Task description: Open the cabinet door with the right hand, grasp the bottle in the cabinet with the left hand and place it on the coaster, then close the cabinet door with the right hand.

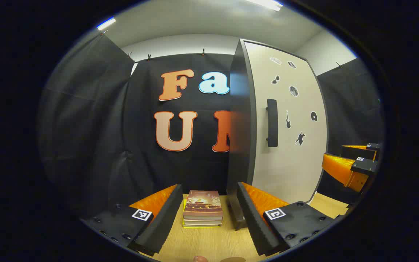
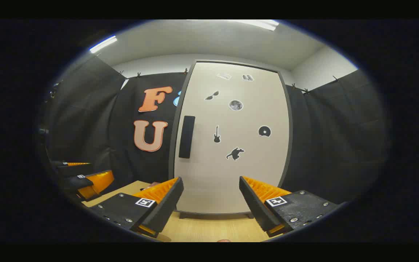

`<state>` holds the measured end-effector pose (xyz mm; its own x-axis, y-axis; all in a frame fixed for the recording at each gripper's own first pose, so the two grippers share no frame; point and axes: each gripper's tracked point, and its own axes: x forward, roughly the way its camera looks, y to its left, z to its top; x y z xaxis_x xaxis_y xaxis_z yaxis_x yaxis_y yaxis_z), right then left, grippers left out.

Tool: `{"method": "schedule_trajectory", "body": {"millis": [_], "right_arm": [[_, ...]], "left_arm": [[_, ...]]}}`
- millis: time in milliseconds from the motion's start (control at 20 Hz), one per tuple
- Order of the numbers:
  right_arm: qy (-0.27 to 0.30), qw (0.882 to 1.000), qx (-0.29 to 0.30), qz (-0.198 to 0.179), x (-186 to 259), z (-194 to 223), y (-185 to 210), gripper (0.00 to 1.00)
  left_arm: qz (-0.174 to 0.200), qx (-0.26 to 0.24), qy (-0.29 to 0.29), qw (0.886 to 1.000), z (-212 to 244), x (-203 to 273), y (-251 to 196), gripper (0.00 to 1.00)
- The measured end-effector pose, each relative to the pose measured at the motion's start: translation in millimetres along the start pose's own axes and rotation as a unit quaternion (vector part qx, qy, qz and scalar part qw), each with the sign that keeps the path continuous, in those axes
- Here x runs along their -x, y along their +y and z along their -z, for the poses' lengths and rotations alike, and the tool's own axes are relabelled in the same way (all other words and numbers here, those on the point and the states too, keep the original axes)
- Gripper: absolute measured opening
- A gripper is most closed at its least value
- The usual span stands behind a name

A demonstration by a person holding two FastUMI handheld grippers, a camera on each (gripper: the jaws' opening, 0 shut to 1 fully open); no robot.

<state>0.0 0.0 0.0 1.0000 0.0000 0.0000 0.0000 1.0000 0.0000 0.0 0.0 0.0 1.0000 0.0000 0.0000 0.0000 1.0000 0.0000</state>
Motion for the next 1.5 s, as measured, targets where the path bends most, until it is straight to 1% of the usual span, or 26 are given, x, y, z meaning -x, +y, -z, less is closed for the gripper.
{"method": "schedule_trajectory", "body": {"millis": [50, 100, 150, 250, 300, 350, 400, 450, 500, 600, 650, 700, 750, 800, 850, 900, 950, 1000, 1150, 1200, 1300, 1500], "right_arm": [[0.001, 1.000, 0.006, 0.006, 1, 1, -2, 0.97], [0.002, 1.000, 0.009, 0.008, 2, 3, -3, 0.97], [0.009, 1.000, 0.007, 0.009, 2, 8, -4, 0.95], [0.030, 0.999, -0.007, 0.016, 3, 21, -9, 0.95], [0.037, 0.999, -0.016, 0.023, 3, 26, -14, 0.95], [0.042, 0.998, -0.022, 0.029, 4, 29, -21, 0.95], [0.043, 0.998, -0.024, 0.039, 5, 30, -30, 0.95], [0.042, 0.998, -0.024, 0.051, 5, 31, -38, 0.95], [0.039, 0.997, -0.022, 0.060, 5, 32, -44, 0.95], [0.029, 0.997, -0.009, 0.077, 4, 30, -51, 0.95], [0.026, 0.996, -0.002, 0.085, 2, 30, -52, 0.95], [0.024, 0.996, 0.001, 0.090, 1, 31, -51, 0.95], [0.023, 0.996, -0.001, 0.090, -2, 31, -46, 0.95], [0.026, 0.996, -0.004, 0.082, -4, 33, -37, 0.95], [0.029, 0.997, -0.007, 0.071, -6, 33, -29, 0.95], [0.026, 0.998, -0.010, 0.060, -10, 30, -19, 0.95], [0.023, 0.998, -0.014, 0.050, -15, 26, -11, 0.95], [0.021, 0.999, -0.015, 0.040, -20, 20, -2, 0.95], [0.009, 1.000, -0.017, 0.025, -41, -2, 15, 0.95], [0.002, 1.000, -0.020, 0.020, -49, -12, 20, 0.95], [-0.015, 0.999, -0.032, 0.004, -66, -30, 36, 0.95], [-0.036, 0.998, -0.042, -0.021, -108, -54, 61, 0.94]], "left_arm": [[-0.002, -0.004, 0.000, 1.000, -3, 2, 2, 0.97], [-0.005, -0.008, 0.002, 1.000, -3, 2, 6, 0.96], [-0.010, -0.007, 0.005, 1.000, -3, 0, 13, 0.96], [-0.018, 0.001, 0.013, 1.000, -1, -2, 24, 0.96], [-0.026, 0.003, 0.019, 0.999, 0, -3, 33, 0.96], [-0.031, 0.004, 0.023, 0.999, 2, -5, 41, 0.94], [-0.034, 0.003, 0.021, 0.999, -1, -7, 48, 0.96], [-0.037, -0.002, 0.017, 0.999, -4, -10, 54, 0.96], [-0.037, -0.009, 0.011, 0.999, -7, -13, 61, 0.99], [-0.028, -0.028, -0.002, 0.999, -14, -20, 66, 0.99], [-0.026, -0.036, -0.008, 0.999, -14, -24, 68, 0.94], [-0.025, -0.039, -0.016, 0.999, -16, -27, 69, 0.99], [-0.026, -0.036, -0.018, 0.999, -15, -31, 68, 0.96], [-0.026, -0.032, -0.017, 0.999, -10, -33, 65, 0.96], [-0.026, -0.028, -0.016, 0.999, -9, -33, 64, 0.99], [-0.024, -0.025, -0.015, 0.999, -9, -34, 62, 0.96], [-0.020, -0.021, -0.014, 0.999, -8, -35, 59, 0.99], [-0.014, -0.016, -0.012, 1.000, -9, -36, 55, 0.96], [0.002, -0.013, -0.002, 1.000, -9, -32, 50, 0.97], [0.001, -0.016, -0.001, 1.000, -10, -29, 52, 0.99], [-0.006, -0.017, -0.002, 1.000, -12, -23, 60, 0.96], [-0.020, -0.015, -0.006, 1.000, -14, -16, 70, 0.96]]}}
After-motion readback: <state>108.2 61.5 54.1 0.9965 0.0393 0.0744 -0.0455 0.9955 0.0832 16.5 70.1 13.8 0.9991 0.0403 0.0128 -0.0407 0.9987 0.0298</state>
